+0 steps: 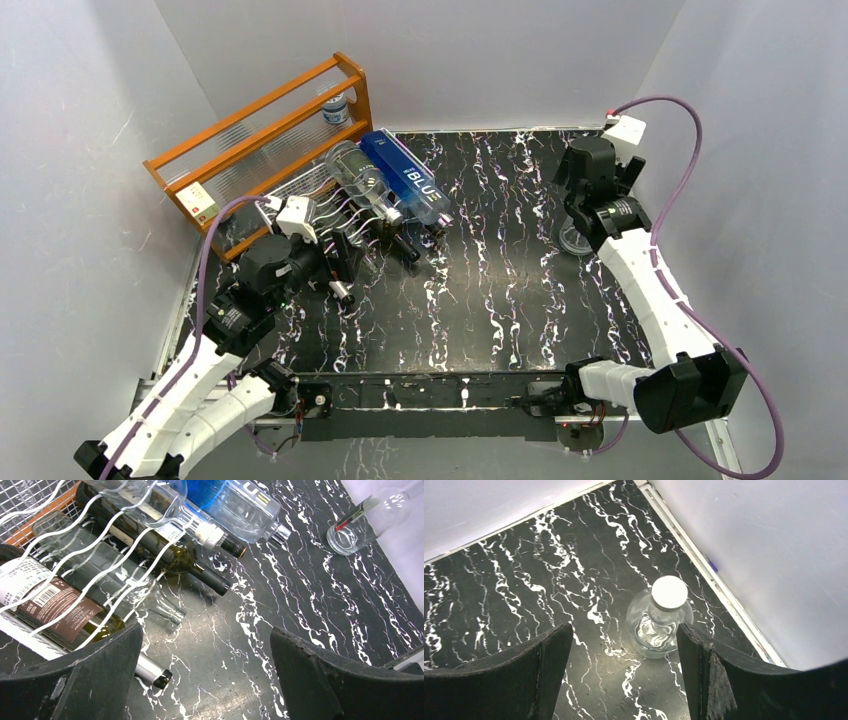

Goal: Put the wine bottle on the wine rack

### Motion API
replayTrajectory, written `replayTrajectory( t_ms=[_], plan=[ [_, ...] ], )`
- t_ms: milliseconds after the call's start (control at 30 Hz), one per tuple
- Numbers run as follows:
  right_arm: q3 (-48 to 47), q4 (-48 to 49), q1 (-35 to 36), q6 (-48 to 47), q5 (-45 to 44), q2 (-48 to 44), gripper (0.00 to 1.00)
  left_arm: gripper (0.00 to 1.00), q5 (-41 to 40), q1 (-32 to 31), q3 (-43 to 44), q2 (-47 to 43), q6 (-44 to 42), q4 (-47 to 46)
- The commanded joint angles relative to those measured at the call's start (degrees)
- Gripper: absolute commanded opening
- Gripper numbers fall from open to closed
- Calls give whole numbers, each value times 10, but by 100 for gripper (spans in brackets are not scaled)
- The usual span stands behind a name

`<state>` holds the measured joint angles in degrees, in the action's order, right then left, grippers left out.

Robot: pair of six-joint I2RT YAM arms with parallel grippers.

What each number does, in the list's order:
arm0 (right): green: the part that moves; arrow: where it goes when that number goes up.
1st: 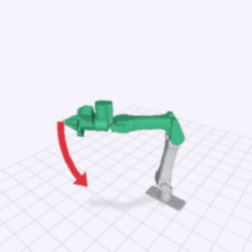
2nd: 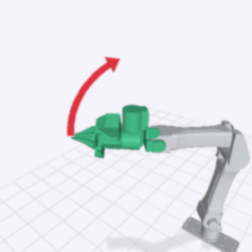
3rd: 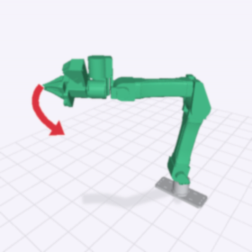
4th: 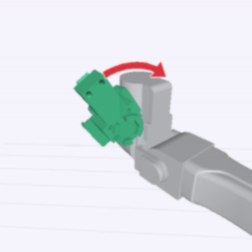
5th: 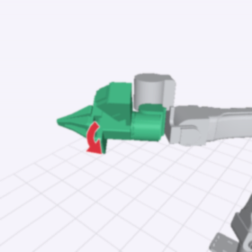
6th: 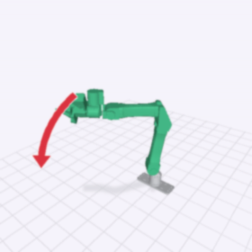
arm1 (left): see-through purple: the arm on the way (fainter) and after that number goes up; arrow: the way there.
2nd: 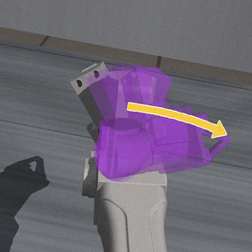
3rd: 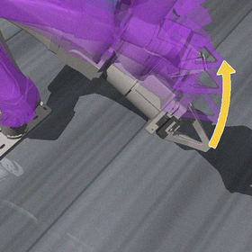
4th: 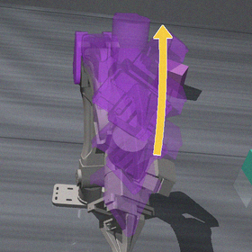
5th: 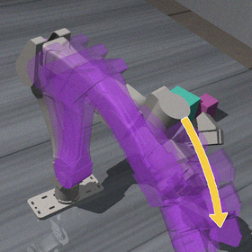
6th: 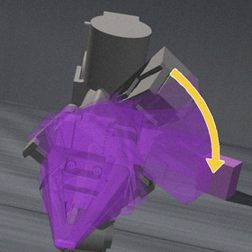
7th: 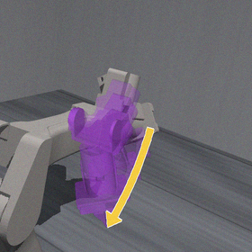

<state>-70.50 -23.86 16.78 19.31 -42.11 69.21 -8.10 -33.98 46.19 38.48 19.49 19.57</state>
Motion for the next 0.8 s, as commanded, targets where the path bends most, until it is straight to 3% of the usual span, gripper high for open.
replayTrajectory(
  t_ms=[0, 133, 467, 767],
  plan=[
    [8, 19, -32, 32, -29, -12, 86, 98, 23, 0, -5, -9, -8, -15],
    [-2, 10, -82, 33, 6, 2, 86, 98, 21, 0, -1, -5, -14, -12],
    [13, 23, -122, 32, 104, 43, 83, 98, 20, -1, 10, 3, -13, 0],
    [35, 45, -127, 7, 59, 70, 65, 98, 24, -1, 12, 7, -4, 2]
  ],
)
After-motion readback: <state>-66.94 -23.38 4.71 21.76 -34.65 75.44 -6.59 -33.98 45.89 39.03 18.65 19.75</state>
